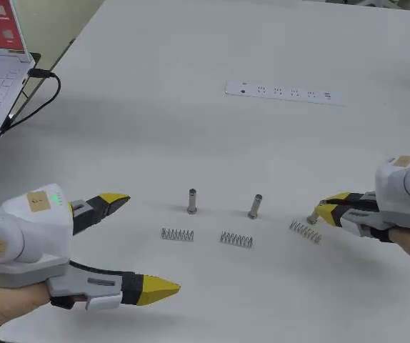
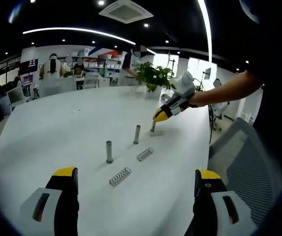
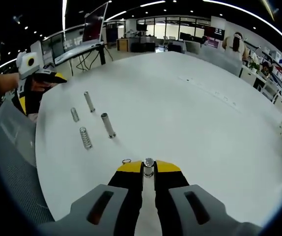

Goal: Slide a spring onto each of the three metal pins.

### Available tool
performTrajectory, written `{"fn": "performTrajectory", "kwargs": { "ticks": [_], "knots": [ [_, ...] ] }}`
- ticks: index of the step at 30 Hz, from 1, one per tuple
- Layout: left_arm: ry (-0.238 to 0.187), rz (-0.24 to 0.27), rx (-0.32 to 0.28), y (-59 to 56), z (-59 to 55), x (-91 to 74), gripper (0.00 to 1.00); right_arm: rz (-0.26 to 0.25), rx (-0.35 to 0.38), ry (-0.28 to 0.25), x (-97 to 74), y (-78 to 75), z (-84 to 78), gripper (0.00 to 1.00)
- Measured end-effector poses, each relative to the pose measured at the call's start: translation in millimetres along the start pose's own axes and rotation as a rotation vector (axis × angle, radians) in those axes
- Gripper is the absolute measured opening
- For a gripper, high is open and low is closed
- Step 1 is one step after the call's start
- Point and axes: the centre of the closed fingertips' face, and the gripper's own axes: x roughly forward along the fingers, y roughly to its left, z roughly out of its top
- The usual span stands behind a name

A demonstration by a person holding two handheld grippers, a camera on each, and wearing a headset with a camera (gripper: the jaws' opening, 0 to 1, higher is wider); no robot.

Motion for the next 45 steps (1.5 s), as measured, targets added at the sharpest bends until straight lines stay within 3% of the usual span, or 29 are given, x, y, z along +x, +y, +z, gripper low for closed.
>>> {"fn": "performTrajectory", "kwargs": {
  "ticks": [9,22,36,45],
  "knots": [
    [-0.004,-0.002,0.0,-1.4,-0.1,-1.3,0.96,0.008,0.01,-0.01,-3.1,2.0,3.0,0.06],
    [-0.005,-0.004,0.001,-2.7,-0.1,-1.9,0.96,0.012,0.014,-0.026,-8.5,4.2,6.4,0.16],
    [-0.003,-0.005,0.0,-5.7,-1.4,-0.4,0.96,0.003,0.027,-0.068,-17.8,4.0,8.0,0.34],
    [-0.006,-0.008,-0.002,-7.7,0.1,3.4,0.96,0.012,0.038,-0.071,-28.8,5.5,-0.8,0.41]
  ]
}}
